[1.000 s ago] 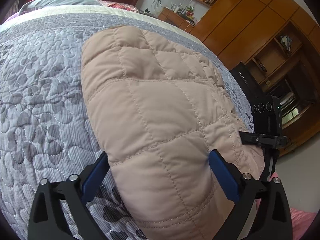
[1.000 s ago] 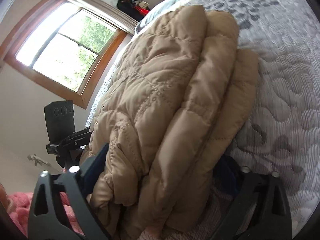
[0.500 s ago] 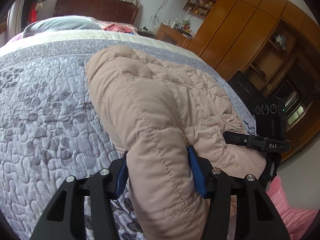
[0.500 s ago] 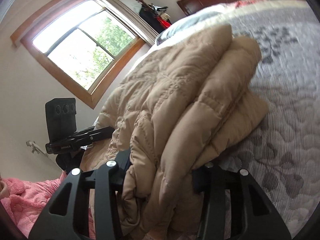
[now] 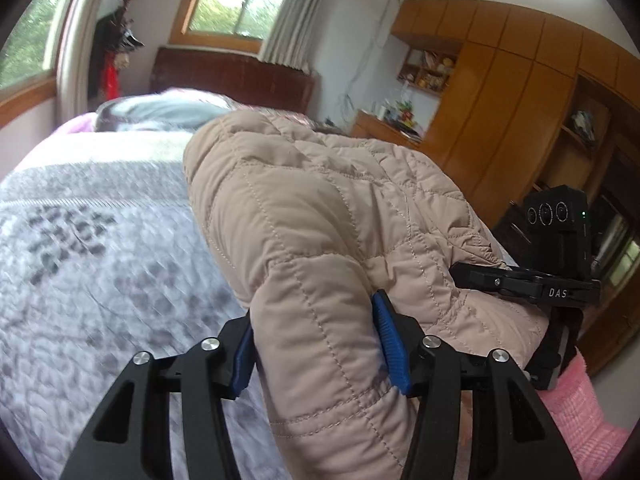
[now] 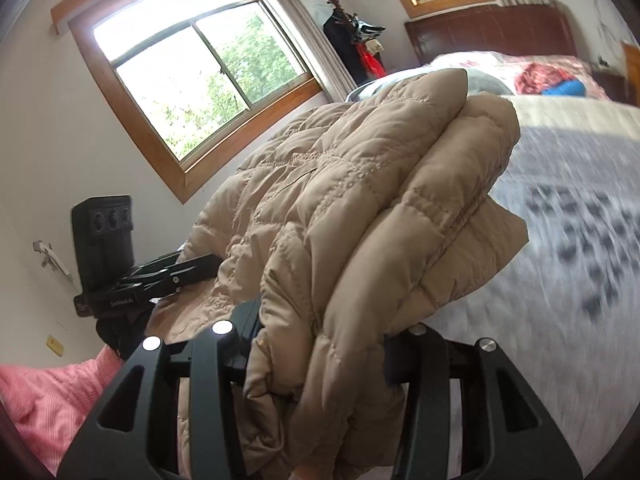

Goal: Fold large clothes
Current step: 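Lift the bundle end with both tools and fold it over the coat, then lower the fold onto the bundle and open both tools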

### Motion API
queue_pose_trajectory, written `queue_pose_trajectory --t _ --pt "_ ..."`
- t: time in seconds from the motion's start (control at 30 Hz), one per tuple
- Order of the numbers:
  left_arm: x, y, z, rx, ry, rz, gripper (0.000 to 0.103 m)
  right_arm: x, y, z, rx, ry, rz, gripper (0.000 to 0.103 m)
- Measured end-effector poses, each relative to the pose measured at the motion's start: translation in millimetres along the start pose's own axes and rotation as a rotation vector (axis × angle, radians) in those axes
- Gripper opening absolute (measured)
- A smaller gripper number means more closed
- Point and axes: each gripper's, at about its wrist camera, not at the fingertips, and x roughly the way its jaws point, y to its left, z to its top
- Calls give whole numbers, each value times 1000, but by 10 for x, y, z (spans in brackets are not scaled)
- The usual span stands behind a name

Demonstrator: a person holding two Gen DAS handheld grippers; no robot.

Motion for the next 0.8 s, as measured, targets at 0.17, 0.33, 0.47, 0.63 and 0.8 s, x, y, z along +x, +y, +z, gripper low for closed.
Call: queue_pose_trajectory --t 0.17,0.33,0.47,0.63,0.8 --pt "213 436 278 -22 -50 84 54 494 -276 414 7 -1 37 42" --pt "625 856 254 -44 25 143 54 1116 -698 543 87 68 49 43" --pt "757 1026 36 -41 65 129 60 1383 -948 383 173 134 45 54" --pt "641 868 26 4 78 184 65 1145 -899 314 193 128 -18 68" --pt "363 645 -110 60 82 215 76 797 -679 205 160 102 -100 75"
